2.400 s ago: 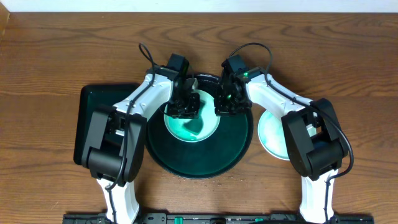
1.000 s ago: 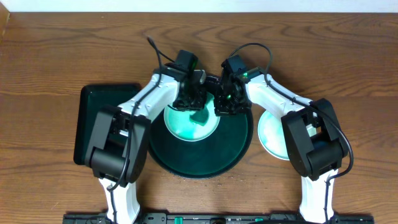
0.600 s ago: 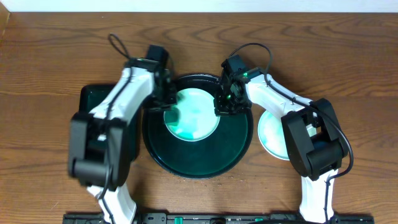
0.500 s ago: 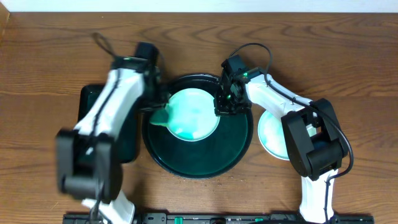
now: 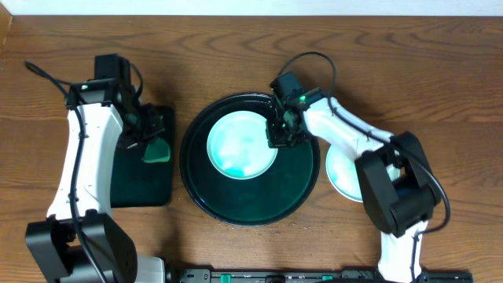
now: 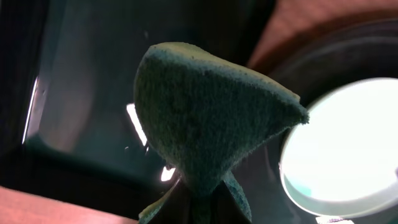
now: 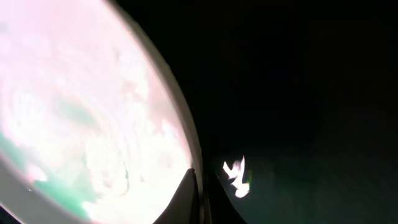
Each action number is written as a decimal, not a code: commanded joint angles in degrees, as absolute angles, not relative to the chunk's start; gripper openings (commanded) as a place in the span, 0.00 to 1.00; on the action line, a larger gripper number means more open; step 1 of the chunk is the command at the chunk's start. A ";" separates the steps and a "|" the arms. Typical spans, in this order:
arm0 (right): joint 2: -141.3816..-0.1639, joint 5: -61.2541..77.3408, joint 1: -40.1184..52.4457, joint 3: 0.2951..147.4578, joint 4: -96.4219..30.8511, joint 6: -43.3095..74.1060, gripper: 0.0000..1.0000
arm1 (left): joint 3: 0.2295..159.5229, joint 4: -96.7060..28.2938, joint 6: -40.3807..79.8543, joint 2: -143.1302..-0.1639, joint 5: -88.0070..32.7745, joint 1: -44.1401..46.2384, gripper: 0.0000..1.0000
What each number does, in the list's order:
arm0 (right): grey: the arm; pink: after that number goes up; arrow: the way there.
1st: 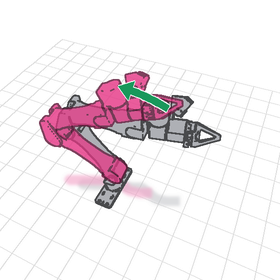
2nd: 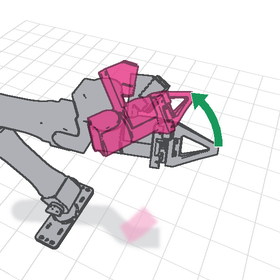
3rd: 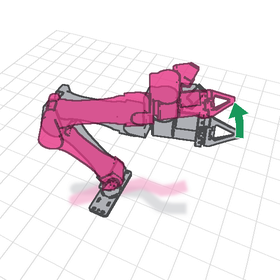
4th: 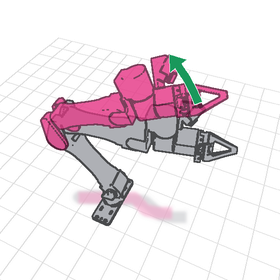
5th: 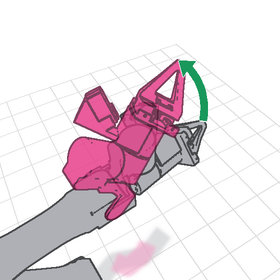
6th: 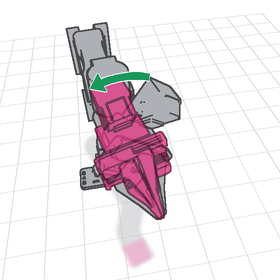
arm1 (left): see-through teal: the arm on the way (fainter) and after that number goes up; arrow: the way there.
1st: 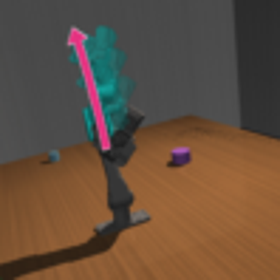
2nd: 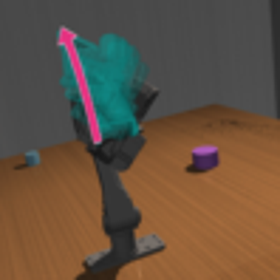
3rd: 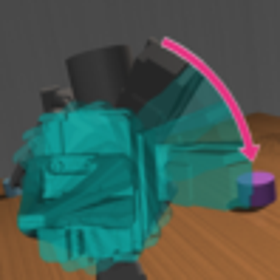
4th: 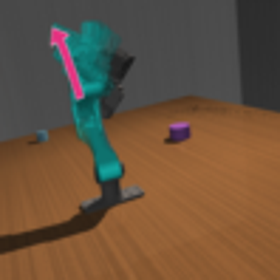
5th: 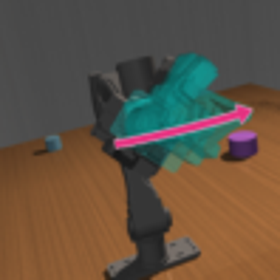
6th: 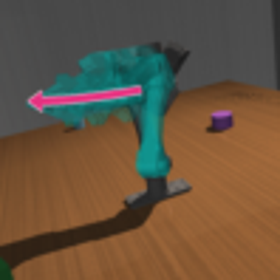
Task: Clean dirty plates on tray and stack at the side
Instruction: 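Lift the sponge away and retract the left arm, then lift the green plate with the right gripper and carry it right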
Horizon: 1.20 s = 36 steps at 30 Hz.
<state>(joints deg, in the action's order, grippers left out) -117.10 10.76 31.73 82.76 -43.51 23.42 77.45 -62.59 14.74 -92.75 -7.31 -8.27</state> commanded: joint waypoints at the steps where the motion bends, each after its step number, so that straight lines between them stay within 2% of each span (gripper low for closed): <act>1: -110.69 -5.08 35.09 82.83 -44.80 21.96 0.01 | 76.23 -62.39 13.56 -94.24 -6.79 -10.61 0.07; 13: -101.75 -42.50 47.35 82.83 -51.53 21.58 0.01 | 76.18 -59.00 13.15 -97.14 -6.59 -13.61 0.07; 26: -93.62 -66.92 58.06 82.83 -54.76 21.12 0.01 | 76.18 -58.39 13.13 -100.29 -6.59 -13.58 0.07; 36: -93.23 -81.32 63.29 82.81 -54.74 19.18 0.01 | 76.18 -58.15 13.13 -100.31 -6.59 -13.58 0.07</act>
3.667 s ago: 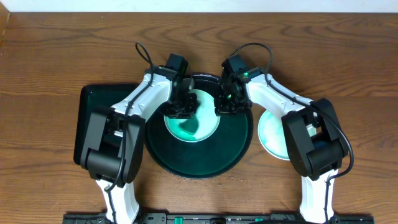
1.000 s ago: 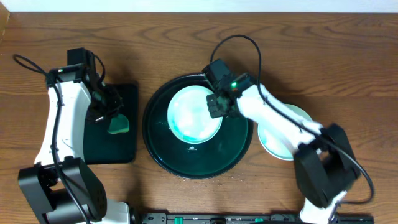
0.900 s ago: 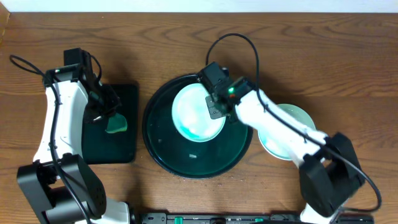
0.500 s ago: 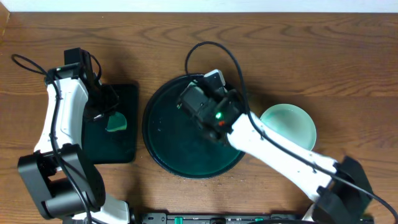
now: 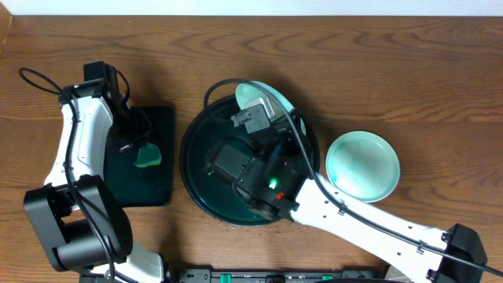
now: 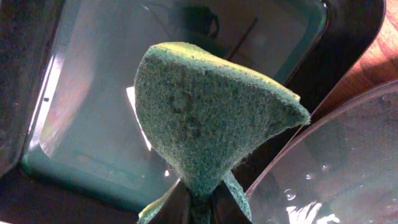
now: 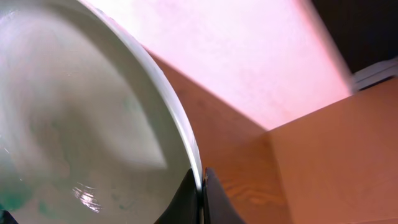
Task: Clean dirty plates on tray and stack at the side
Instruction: 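Lift the green plate with the right gripper and carry it right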
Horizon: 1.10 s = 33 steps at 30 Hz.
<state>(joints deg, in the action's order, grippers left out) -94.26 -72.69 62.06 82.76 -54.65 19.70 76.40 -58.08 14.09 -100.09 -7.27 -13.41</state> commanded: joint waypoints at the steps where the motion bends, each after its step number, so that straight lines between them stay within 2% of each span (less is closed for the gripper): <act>1: -93.23 -81.47 63.46 82.81 -54.72 19.18 0.01 | 76.18 -58.15 13.15 -100.31 -6.59 -13.58 0.08; 7: -93.23 -74.65 62.57 82.81 -54.72 19.22 0.01 | 76.18 -58.17 13.13 -100.31 -6.59 -13.58 0.07; 13: -93.23 -53.28 57.91 82.76 -53.76 19.22 0.01 | 76.18 -58.02 13.13 -100.31 -6.59 -13.58 0.07; 26: -93.32 4.80 32.84 82.76 -50.43 16.56 0.01 | 76.18 -57.95 13.13 -100.31 -6.57 -13.58 0.08; 31: -93.10 18.39 20.88 82.76 -53.71 15.57 0.01 | 76.18 -57.82 13.08 -100.31 -6.55 -13.58 0.07; 33: -93.10 19.18 16.80 82.76 -55.99 15.55 0.01 | 76.18 -57.74 12.67 -100.31 -6.55 -13.58 0.07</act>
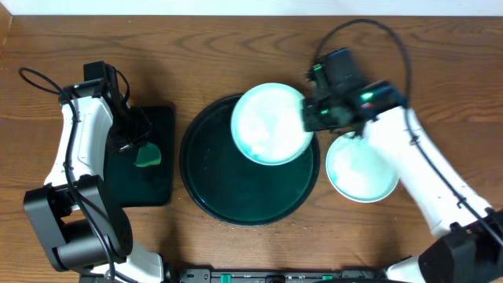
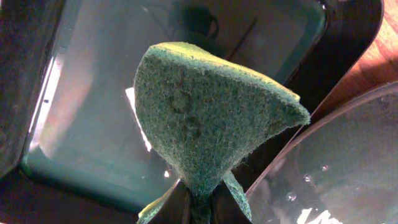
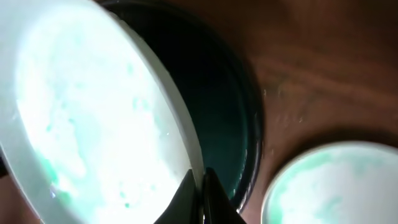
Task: Clean dirty plates on tray and stack at the side
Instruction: 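Lift the green plate with the right gripper and carry it right, then lower the green plate onto the plate stack and release it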
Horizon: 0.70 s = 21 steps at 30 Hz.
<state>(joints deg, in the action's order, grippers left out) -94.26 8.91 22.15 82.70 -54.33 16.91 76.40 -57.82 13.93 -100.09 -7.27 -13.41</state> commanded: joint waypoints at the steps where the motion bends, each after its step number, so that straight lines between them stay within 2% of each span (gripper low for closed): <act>1: -93.10 19.07 14.59 82.76 -57.58 15.46 0.01 | 76.18 -57.74 12.67 -100.31 -6.52 -13.58 0.08; 10: -93.10 10.90 -2.63 80.84 -69.47 13.19 0.01 | 76.18 -57.74 12.47 -100.31 -6.55 -13.58 0.07; 21: -93.10 8.84 -13.19 65.34 -63.13 13.21 0.01 | 76.18 -57.63 12.49 -100.31 -6.55 -13.58 0.07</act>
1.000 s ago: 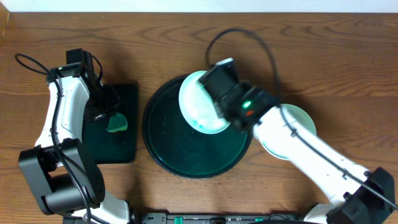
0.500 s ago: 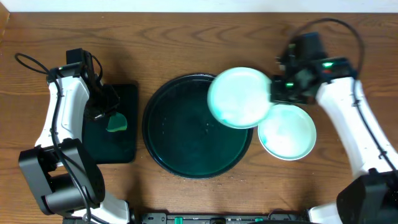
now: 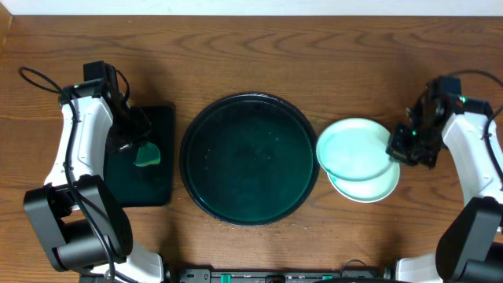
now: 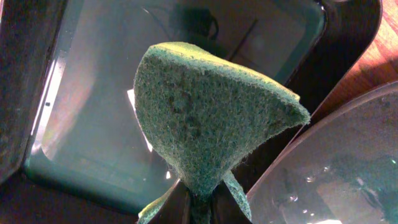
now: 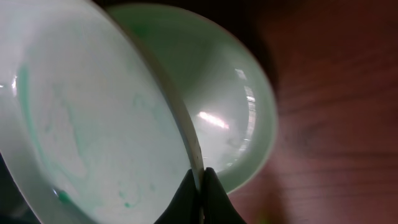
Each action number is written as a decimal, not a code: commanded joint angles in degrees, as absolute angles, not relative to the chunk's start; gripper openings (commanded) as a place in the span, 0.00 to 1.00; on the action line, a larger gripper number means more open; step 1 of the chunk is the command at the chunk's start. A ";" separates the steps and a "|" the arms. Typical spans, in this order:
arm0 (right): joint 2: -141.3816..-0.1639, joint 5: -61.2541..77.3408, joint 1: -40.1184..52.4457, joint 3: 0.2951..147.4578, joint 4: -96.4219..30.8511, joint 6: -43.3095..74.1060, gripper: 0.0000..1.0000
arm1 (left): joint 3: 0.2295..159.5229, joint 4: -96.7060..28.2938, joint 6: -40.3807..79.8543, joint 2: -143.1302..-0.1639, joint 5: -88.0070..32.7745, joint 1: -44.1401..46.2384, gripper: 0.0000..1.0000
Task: Clean dirty plates on tray and stack at the side
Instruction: 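Lower the green plate onto the plate stack and release it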
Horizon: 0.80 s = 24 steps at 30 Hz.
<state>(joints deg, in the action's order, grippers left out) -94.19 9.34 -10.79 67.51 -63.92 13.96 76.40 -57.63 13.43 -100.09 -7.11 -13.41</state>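
A pale green plate (image 3: 352, 148) hangs just above a second plate (image 3: 369, 189) lying on the wood right of the round dark tray (image 3: 250, 159). My right gripper (image 3: 399, 145) is shut on the upper plate's right rim; in the right wrist view that plate (image 5: 81, 124) fills the left and the lower plate (image 5: 242, 112) shows behind it. The tray holds no plates. My left gripper (image 4: 200, 202) is shut on a green sponge (image 4: 205, 118), held over the black rectangular basin (image 3: 141, 157) at the left.
The basin holds greenish water (image 4: 93, 93). The tray's wet rim (image 4: 323, 162) lies just right of the sponge. Bare wooden table (image 3: 251, 55) stretches behind and around the tray.
My right gripper has carried the plate from above the tray's upper right part to just over the plate lying right of the tray. The left gripper and sponge have not moved.
First the plate lay on the tray with my right gripper at its right rim. Then it was held tilted above the tray's far edge, then over the tray's upper right. Now it hangs over the other plate. The sponge stayed over the basin.
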 commanded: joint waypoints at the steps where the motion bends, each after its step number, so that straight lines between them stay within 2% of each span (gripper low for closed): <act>1: -93.10 8.84 -14.09 64.47 -62.74 13.21 0.01 | 76.18 -57.56 12.49 -100.31 -6.55 -13.58 0.07; 11: -93.10 8.84 -17.19 62.11 -62.46 13.19 0.02 | 76.18 -57.52 12.47 -100.31 -6.55 -13.58 0.07; 14: -93.10 8.84 -16.34 62.11 -62.81 13.15 0.15 | 76.18 -57.52 12.49 -100.31 -6.55 -13.58 0.07; 16: -93.10 9.08 -15.62 62.13 -62.74 12.97 0.20 | 76.18 -57.52 12.47 -100.31 -6.55 -13.58 0.07; 24: -91.55 11.03 -11.46 63.88 -62.72 11.25 0.31 | 76.18 -57.52 10.50 -100.31 -6.57 -13.58 0.07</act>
